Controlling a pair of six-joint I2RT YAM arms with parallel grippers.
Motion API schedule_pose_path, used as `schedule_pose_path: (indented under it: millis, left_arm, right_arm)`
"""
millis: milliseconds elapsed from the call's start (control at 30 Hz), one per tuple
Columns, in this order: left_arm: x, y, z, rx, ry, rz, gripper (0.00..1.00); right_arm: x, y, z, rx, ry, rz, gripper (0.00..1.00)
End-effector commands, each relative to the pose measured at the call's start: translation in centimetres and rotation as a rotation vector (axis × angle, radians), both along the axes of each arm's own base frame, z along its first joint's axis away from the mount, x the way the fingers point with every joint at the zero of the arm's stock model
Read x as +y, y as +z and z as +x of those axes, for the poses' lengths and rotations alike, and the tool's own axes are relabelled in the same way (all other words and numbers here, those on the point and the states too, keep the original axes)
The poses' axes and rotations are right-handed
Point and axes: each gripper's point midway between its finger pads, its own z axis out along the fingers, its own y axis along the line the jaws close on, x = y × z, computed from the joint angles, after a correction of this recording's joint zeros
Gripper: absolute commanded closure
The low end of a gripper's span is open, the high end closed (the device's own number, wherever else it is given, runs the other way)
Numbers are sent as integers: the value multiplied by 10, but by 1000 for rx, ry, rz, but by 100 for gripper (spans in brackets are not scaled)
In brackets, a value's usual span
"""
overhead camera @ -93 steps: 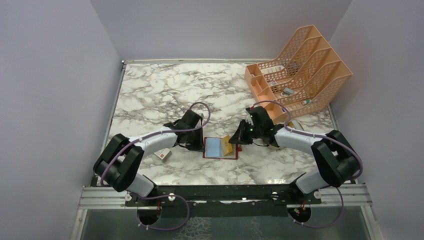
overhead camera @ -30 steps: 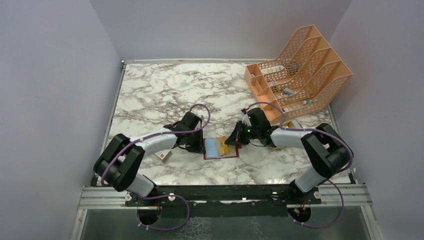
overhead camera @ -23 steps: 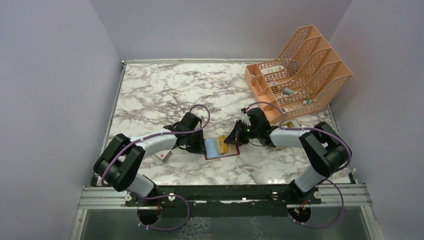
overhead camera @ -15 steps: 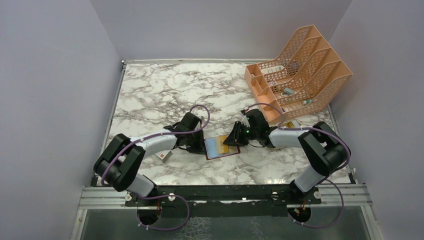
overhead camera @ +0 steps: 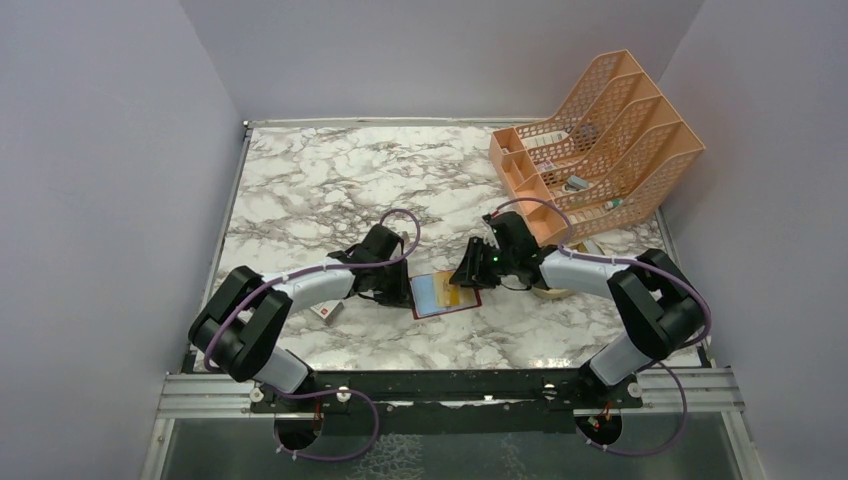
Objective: Put the credit cards into the card holder
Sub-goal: Insert the credit card into the card holder.
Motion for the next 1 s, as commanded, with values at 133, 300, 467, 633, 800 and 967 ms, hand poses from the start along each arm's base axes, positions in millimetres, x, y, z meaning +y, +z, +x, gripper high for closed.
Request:
schedule_pose_path:
  millis: [133,300,467,633,800,967]
  left_arm:
    - [-9,3,9,-16,-5,-22,87]
    - [-10,3,13,-23,-5,-18,87]
    - [-11,2,15,-23,-6,-16,87]
    - [-13,4,16,-26,-7,-20,87]
    - [-14,3,17,-25,-8,-22,87]
    - [-14,3,17,-26,-8,-22,87]
  right_arm:
    - [15,-2,8,-64,98,-22,67]
    - [20,-7,5,-86,165,-53,75]
    - [26,-6,1,-114,210,-42,78]
    - [32,-2,-8,-82,212,2,78]
    - [37,0,-7,-102,226,21,73]
    - [44,5,-7,-92,230,52,71]
